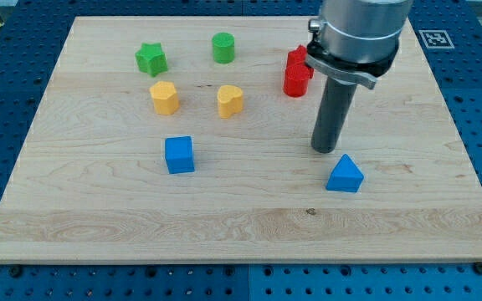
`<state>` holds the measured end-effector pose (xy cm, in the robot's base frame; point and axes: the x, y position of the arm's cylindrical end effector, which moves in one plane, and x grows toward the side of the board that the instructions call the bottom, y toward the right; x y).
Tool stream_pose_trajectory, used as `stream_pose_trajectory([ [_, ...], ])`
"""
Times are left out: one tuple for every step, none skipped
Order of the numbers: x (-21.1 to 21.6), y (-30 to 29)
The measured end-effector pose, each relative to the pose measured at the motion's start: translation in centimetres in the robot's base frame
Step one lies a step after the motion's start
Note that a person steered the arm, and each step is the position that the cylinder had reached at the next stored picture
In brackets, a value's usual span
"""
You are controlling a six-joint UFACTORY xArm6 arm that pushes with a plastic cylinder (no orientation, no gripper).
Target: Push the blue cube towards left of the blue triangle
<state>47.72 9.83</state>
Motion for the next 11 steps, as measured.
stream_pose_trajectory([
  [0.1, -0.9],
  [1.9, -1.9],
  [4.3, -2.8],
  [5.5, -2.9],
  [8.0, -3.3],
  [9.7, -6.9],
  [9.9, -10.1],
  [9.9, -12.3],
  [9.9, -14.2],
  [9.9, -17.5],
  [9.7, -21.9],
])
